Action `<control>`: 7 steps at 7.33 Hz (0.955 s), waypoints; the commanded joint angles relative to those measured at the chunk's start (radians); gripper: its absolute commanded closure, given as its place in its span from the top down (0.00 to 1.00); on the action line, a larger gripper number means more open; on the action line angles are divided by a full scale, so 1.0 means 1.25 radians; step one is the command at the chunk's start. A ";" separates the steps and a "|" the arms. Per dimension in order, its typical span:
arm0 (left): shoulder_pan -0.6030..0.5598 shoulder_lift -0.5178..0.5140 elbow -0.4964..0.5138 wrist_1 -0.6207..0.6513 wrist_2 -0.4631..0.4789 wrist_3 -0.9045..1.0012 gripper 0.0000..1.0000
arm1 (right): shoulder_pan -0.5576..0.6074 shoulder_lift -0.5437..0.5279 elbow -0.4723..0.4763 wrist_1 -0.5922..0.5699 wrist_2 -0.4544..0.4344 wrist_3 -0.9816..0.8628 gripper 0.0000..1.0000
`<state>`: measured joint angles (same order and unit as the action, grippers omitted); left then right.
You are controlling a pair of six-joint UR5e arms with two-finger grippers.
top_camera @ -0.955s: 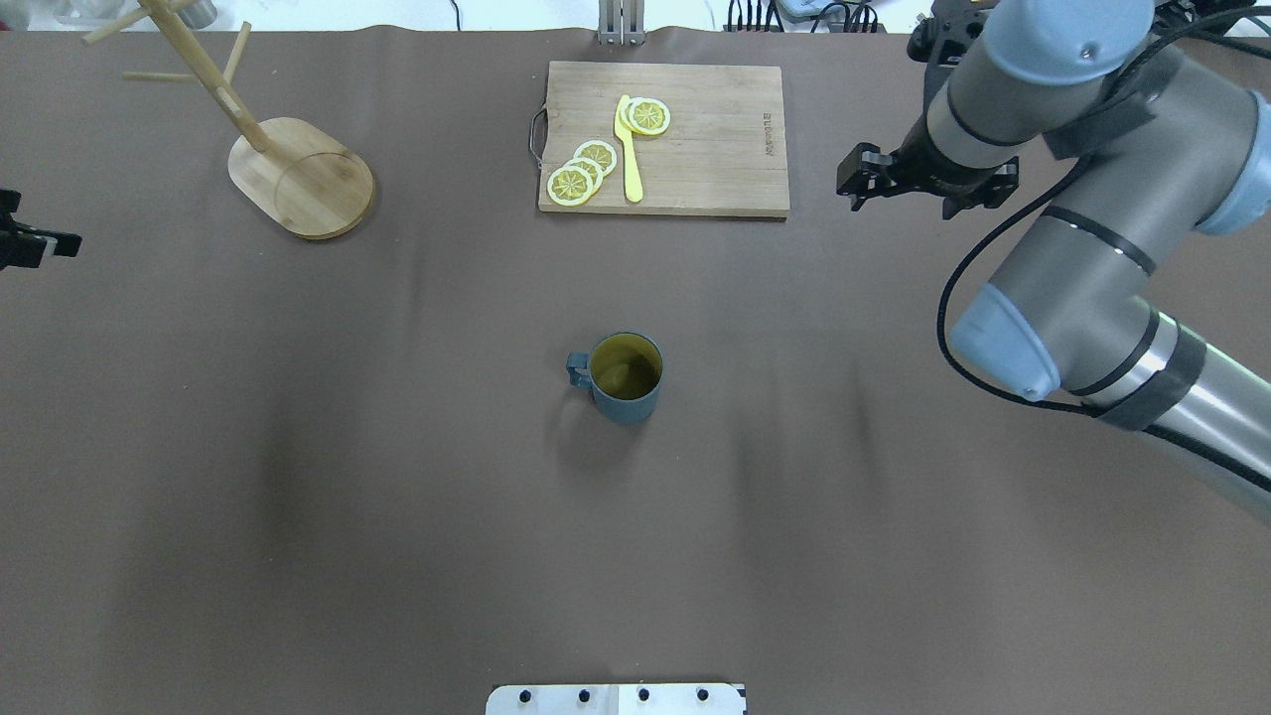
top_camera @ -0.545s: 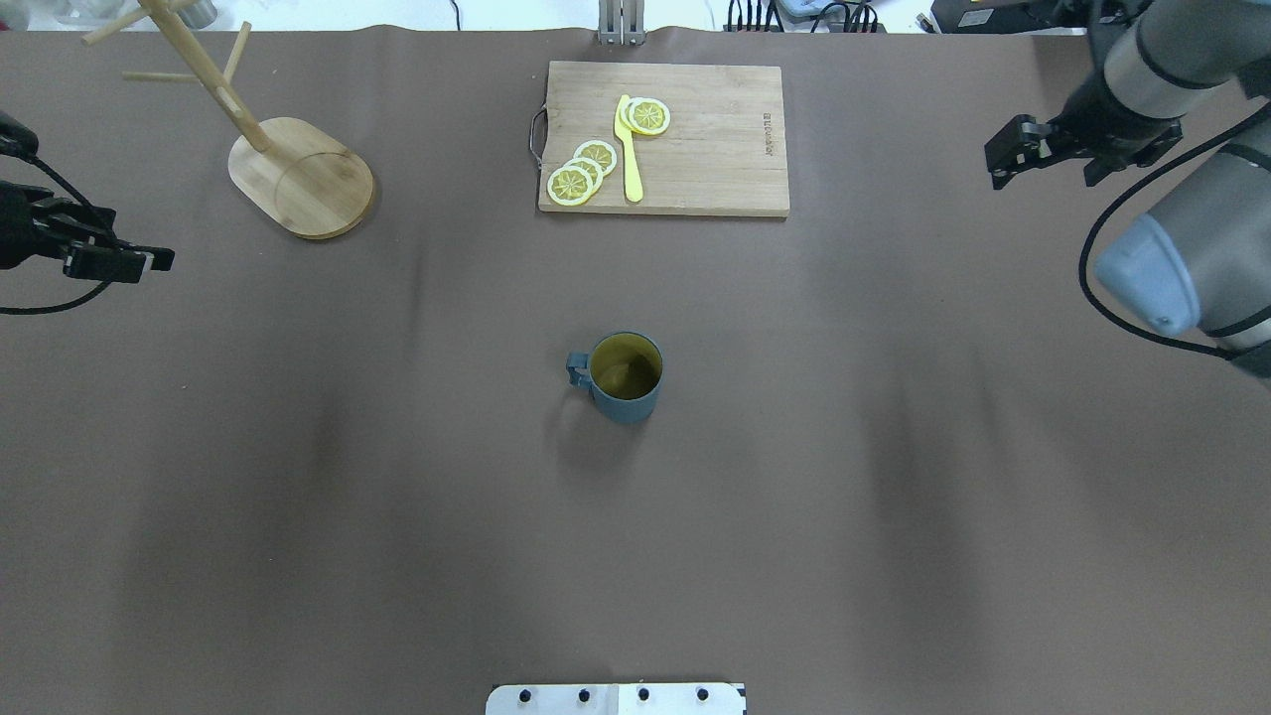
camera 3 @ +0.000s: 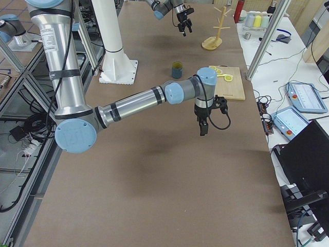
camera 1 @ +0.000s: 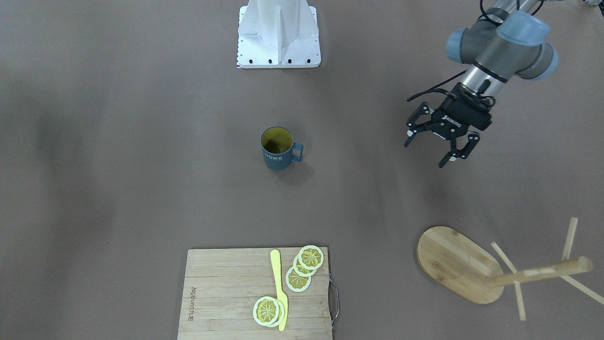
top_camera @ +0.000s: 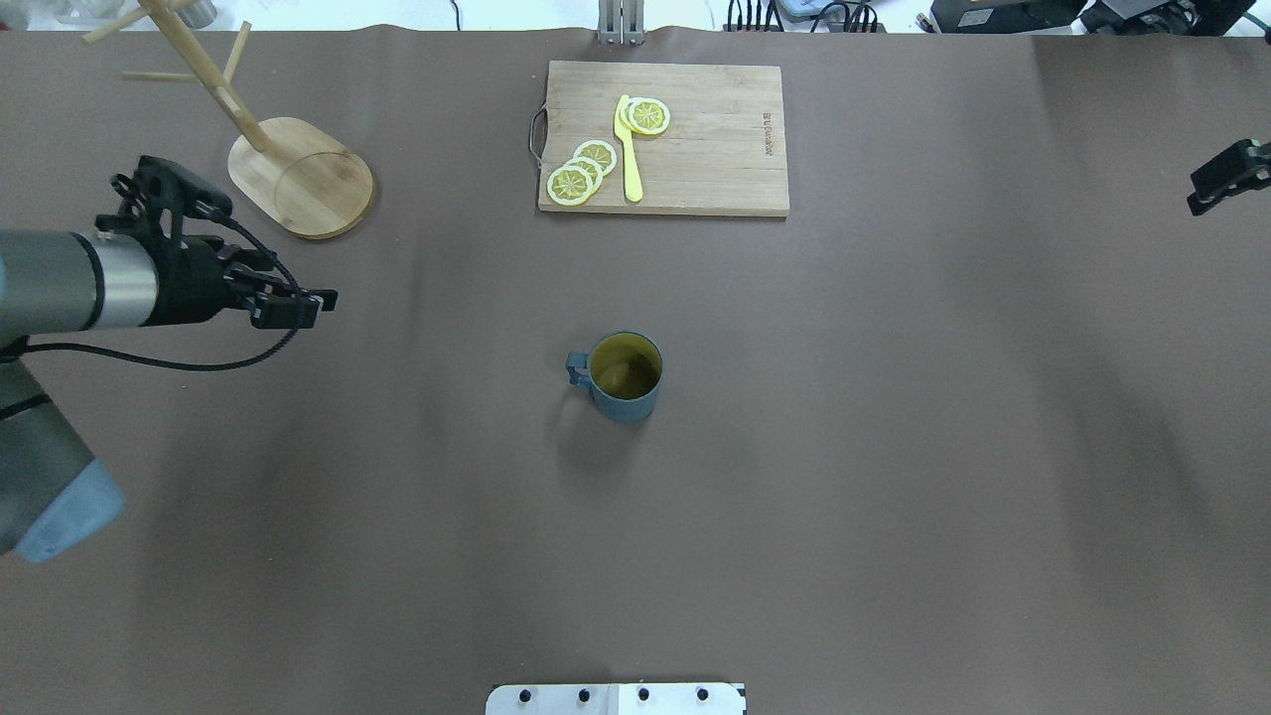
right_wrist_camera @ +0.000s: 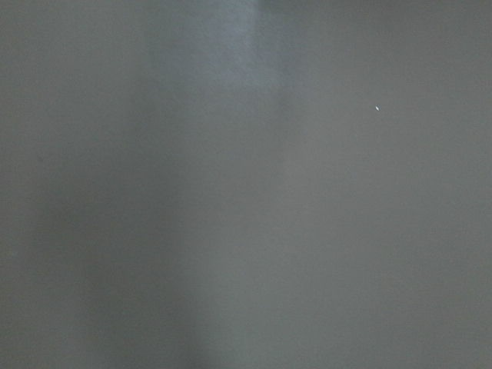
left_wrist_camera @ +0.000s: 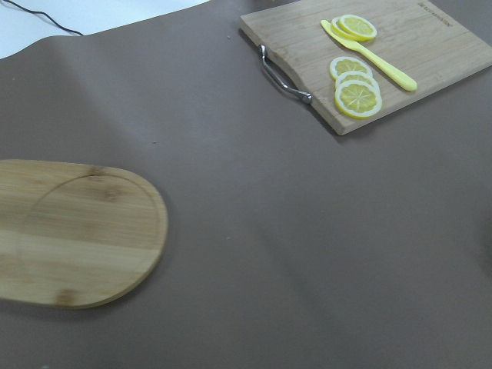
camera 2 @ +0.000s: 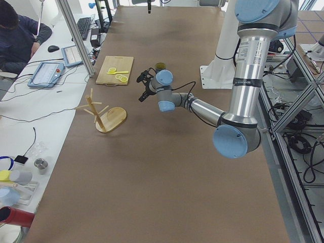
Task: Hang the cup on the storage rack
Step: 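Withdraw the right arm while the left arm reaches toward the mug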
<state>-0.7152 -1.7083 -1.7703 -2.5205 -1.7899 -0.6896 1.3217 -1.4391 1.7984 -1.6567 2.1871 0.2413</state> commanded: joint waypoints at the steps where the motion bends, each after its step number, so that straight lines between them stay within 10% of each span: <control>1: 0.143 -0.047 0.002 0.005 0.156 -0.042 0.99 | 0.084 -0.066 -0.026 0.000 0.030 -0.131 1.00; 7: 0.270 -0.203 0.122 0.010 0.288 -0.078 0.97 | 0.172 -0.147 -0.045 0.000 0.030 -0.256 1.00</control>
<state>-0.3826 -1.9133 -1.6710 -2.5082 -1.4353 -0.7882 1.5235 -1.6115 1.7433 -1.6563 2.2236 -0.0635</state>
